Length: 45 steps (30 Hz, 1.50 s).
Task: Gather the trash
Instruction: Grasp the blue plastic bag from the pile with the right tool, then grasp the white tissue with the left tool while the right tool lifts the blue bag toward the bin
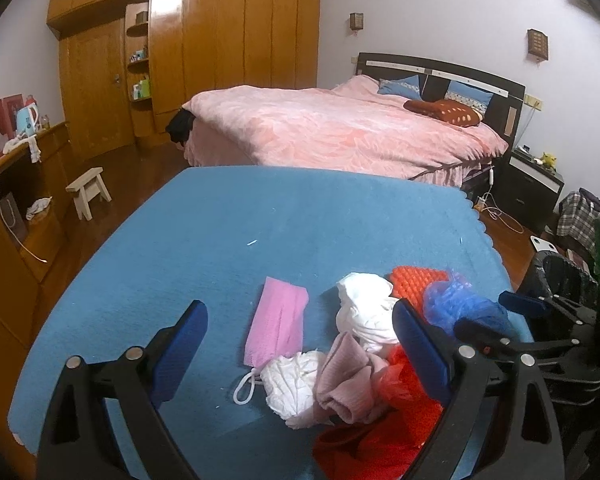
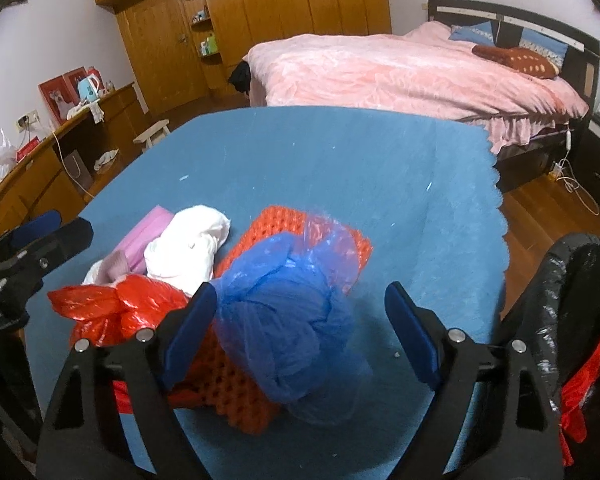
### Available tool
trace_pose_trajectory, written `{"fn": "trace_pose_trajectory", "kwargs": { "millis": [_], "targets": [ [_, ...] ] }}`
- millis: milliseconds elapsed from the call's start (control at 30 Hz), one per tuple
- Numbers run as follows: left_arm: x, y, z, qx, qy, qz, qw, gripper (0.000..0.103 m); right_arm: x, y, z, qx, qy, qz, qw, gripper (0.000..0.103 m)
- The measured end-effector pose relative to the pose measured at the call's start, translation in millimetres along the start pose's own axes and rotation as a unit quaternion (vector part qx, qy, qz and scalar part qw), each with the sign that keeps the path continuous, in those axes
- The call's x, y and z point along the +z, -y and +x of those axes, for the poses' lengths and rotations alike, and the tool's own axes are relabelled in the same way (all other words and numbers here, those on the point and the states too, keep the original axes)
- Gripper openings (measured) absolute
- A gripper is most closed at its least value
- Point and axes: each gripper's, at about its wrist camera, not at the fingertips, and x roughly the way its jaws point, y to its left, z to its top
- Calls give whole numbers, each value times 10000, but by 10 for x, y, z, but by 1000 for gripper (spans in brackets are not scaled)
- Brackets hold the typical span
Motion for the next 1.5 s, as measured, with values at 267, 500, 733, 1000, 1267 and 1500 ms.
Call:
{"fn": "trace_pose_trajectory", "kwargs": {
  "millis": [267,500,733,1000,1267,1500],
  "targets": [
    [15,29,65,-60,-35,22,10000,91,-48,-31,73,363,-212,-31,9991,58],
    [38,19,102,-81,-53,-49,9999,91,-27,-18,-19,482,-167,-16,9987,47],
    [63,-104,90,64,-4,-134,9999,88,103,55,-193,412,104,78,9991,46],
    [162,88,214,-315,-91,-148,9994,81,243,162,-247,230,297,141,9992,46],
    [163,413,466,-543,-379,-125,9977,70,260,242,-256,178,352,210,9990,46],
    [41,496,635,-517,-638,-249,9963,62,233,253,-229,208,332,240,9989,46]
  ]
}}
